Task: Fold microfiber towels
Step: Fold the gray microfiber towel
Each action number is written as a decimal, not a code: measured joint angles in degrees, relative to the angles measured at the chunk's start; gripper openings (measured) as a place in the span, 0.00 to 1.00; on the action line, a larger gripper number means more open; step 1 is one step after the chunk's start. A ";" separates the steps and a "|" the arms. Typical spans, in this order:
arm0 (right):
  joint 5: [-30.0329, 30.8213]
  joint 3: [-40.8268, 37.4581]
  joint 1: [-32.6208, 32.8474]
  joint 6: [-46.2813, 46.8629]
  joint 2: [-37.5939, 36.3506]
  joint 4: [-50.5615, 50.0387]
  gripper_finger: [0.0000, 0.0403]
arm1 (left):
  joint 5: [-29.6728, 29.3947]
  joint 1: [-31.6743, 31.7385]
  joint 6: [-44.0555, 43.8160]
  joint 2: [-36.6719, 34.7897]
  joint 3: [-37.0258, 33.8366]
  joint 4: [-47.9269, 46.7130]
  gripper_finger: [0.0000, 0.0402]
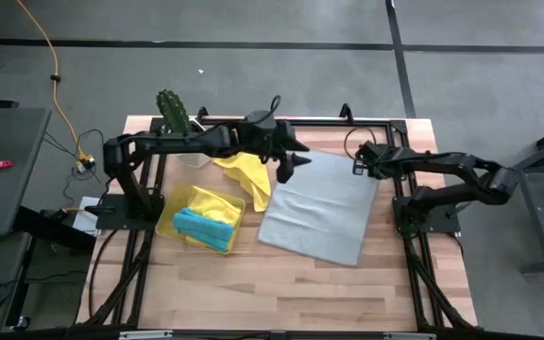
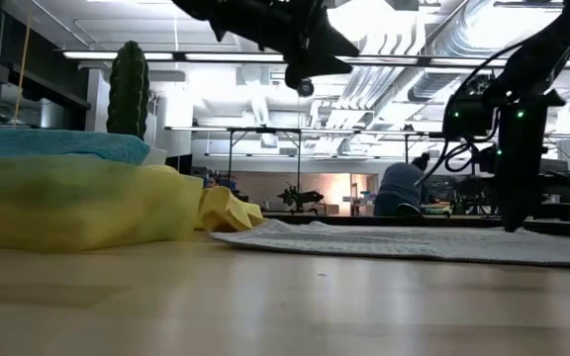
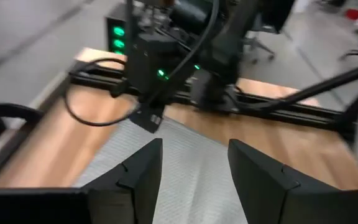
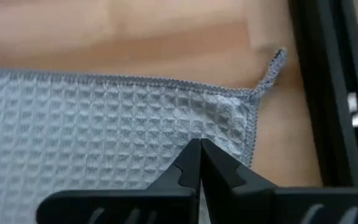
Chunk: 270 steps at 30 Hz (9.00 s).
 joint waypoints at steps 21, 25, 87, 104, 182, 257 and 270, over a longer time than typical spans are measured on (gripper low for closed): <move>-7.12 1.11 -8.70 -18.19 -9.10 24.85 0.00 | -1.23 -0.20 1.38 -0.63 -0.04 -14.53 0.43; -20.45 1.11 -7.17 -22.24 -16.62 23.13 0.00 | 0.52 -2.16 5.17 -0.46 -0.74 -25.00 0.43; -36.87 6.84 43.09 -18.00 -34.74 -17.26 0.00 | -11.00 -23.56 31.45 7.64 -19.77 -15.97 0.00; -30.38 5.66 72.22 -20.72 -10.01 -1.01 0.36 | -8.82 -23.77 25.28 7.64 -19.78 -16.11 0.00; -20.22 12.21 81.58 -11.63 5.93 -7.07 0.01 | -1.36 -22.00 16.48 6.16 -19.94 -22.14 0.00; -23.13 18.04 77.62 -18.87 7.59 -4.28 0.00 | 9.32 -19.13 5.24 -4.24 -19.80 -22.24 0.00; -26.19 18.12 75.09 -7.82 -15.15 -8.91 0.00 | 19.39 -15.88 4.97 -5.52 -11.54 -28.67 0.00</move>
